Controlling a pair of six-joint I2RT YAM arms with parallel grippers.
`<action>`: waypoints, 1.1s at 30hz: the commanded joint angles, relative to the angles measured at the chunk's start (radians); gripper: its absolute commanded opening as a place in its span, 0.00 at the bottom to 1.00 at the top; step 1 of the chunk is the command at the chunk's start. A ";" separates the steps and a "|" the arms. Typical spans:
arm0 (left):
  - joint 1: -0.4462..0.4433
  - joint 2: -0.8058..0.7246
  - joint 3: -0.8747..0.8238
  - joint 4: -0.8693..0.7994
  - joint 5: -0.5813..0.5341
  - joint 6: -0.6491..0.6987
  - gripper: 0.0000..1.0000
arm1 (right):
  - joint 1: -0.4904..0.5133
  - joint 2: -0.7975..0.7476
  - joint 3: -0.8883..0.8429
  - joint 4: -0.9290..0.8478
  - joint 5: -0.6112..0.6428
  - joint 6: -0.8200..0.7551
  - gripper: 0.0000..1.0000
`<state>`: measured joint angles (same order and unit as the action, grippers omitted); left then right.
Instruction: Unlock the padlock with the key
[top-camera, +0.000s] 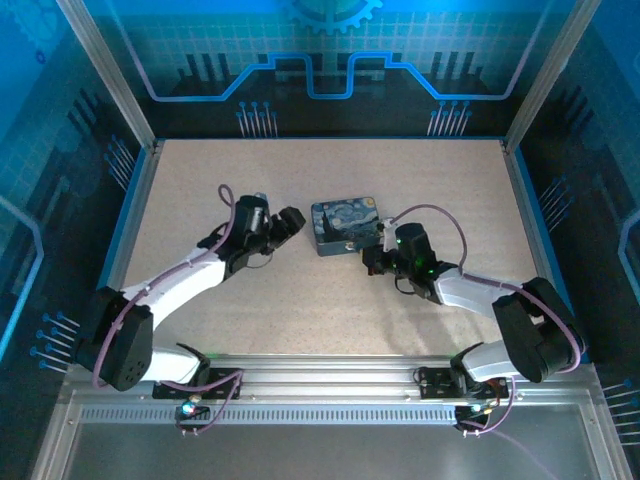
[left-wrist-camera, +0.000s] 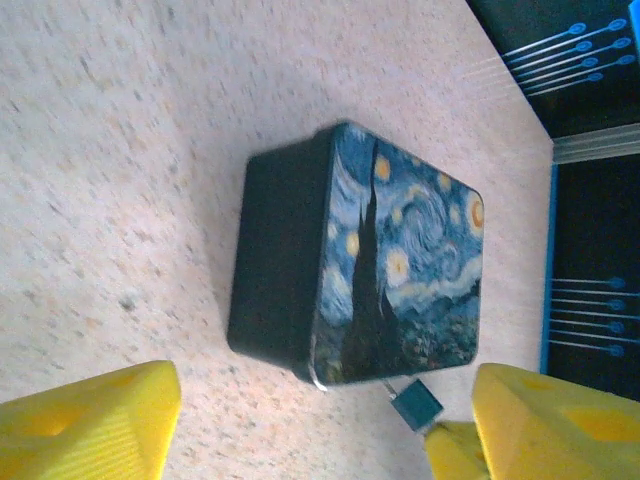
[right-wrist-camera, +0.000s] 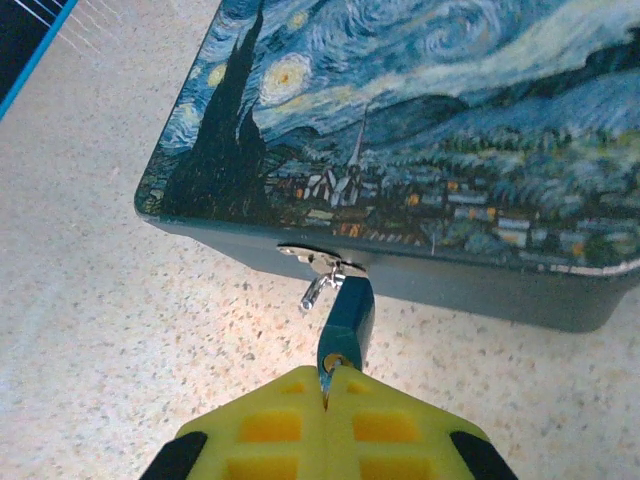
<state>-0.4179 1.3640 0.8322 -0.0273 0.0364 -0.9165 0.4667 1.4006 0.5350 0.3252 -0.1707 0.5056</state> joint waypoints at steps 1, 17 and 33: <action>0.027 0.046 0.102 -0.153 -0.009 0.178 0.82 | -0.026 -0.010 -0.018 -0.029 -0.110 0.129 0.00; 0.028 0.442 0.447 -0.230 0.111 0.385 0.87 | -0.085 0.025 -0.062 -0.078 -0.195 0.313 0.00; 0.028 0.576 0.447 -0.250 0.102 0.423 0.87 | -0.116 0.049 -0.066 -0.107 -0.216 0.325 0.02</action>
<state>-0.3935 1.9217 1.3064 -0.2497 0.1326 -0.5163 0.3695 1.4261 0.4889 0.3073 -0.3878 0.8162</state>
